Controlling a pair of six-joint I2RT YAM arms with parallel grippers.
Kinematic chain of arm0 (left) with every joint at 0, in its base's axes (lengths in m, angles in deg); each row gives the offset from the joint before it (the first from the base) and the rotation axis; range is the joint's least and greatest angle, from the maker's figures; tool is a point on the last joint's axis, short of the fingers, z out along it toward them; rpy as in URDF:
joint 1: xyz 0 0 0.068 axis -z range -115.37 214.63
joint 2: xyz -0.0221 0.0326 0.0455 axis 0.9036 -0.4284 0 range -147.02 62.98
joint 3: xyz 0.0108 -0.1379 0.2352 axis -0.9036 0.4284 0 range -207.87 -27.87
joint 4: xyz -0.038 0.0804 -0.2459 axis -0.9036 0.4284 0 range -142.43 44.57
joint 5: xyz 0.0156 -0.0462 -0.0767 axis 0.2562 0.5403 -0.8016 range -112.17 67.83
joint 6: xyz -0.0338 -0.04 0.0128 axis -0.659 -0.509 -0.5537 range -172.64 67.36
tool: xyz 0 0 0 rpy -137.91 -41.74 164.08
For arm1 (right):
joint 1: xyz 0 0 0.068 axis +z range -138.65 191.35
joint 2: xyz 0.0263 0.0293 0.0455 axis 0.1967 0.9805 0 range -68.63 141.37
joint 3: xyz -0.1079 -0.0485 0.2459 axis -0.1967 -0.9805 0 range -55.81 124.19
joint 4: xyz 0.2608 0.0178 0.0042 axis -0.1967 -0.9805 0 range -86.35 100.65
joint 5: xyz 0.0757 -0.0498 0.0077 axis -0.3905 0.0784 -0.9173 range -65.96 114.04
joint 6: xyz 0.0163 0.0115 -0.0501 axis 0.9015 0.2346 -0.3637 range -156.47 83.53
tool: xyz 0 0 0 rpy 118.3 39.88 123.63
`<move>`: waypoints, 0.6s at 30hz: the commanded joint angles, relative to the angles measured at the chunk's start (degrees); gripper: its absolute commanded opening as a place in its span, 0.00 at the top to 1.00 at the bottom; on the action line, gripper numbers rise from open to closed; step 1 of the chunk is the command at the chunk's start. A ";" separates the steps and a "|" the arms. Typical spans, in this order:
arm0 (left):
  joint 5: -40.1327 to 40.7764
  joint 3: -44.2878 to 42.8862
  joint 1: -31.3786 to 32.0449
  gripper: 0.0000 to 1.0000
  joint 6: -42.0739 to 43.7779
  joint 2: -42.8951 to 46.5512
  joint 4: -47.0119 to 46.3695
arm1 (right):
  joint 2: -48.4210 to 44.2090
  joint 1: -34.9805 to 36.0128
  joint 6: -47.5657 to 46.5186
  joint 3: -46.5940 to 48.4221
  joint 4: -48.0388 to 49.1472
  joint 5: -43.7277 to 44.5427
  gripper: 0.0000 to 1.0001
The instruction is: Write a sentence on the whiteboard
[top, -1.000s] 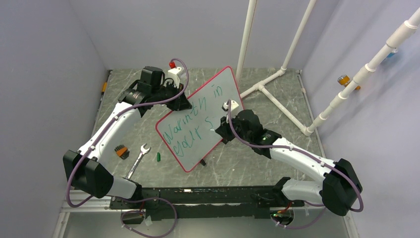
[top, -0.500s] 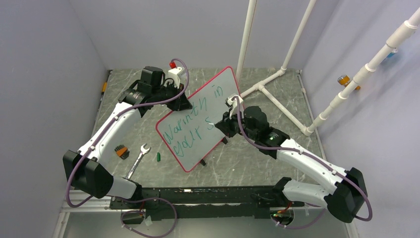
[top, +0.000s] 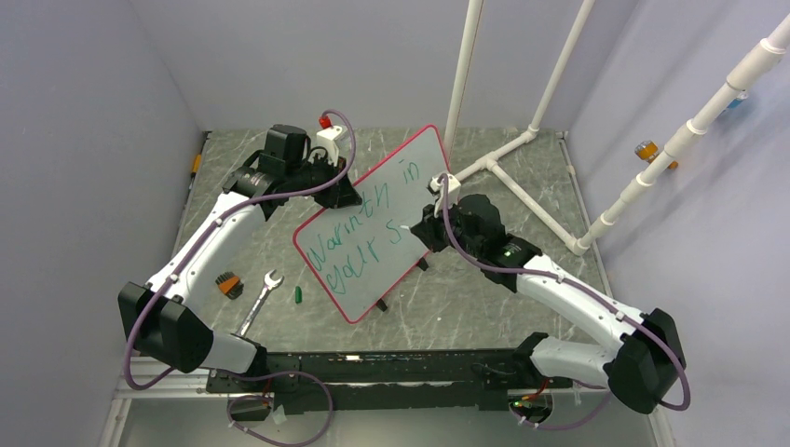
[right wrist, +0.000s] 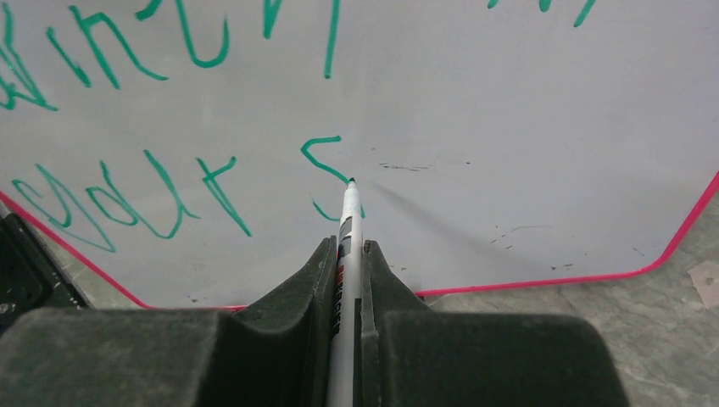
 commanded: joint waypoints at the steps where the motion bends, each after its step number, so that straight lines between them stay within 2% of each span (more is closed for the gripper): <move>1: 4.17 3.70 2.72 1.00 9.95 -2.59 3.31 | 1.33 -1.07 -0.54 3.30 2.42 0.60 1.00; 18: 4.17 3.55 2.72 1.00 10.04 -2.85 3.49 | 5.00 -2.48 -0.89 4.40 3.62 -2.42 1.00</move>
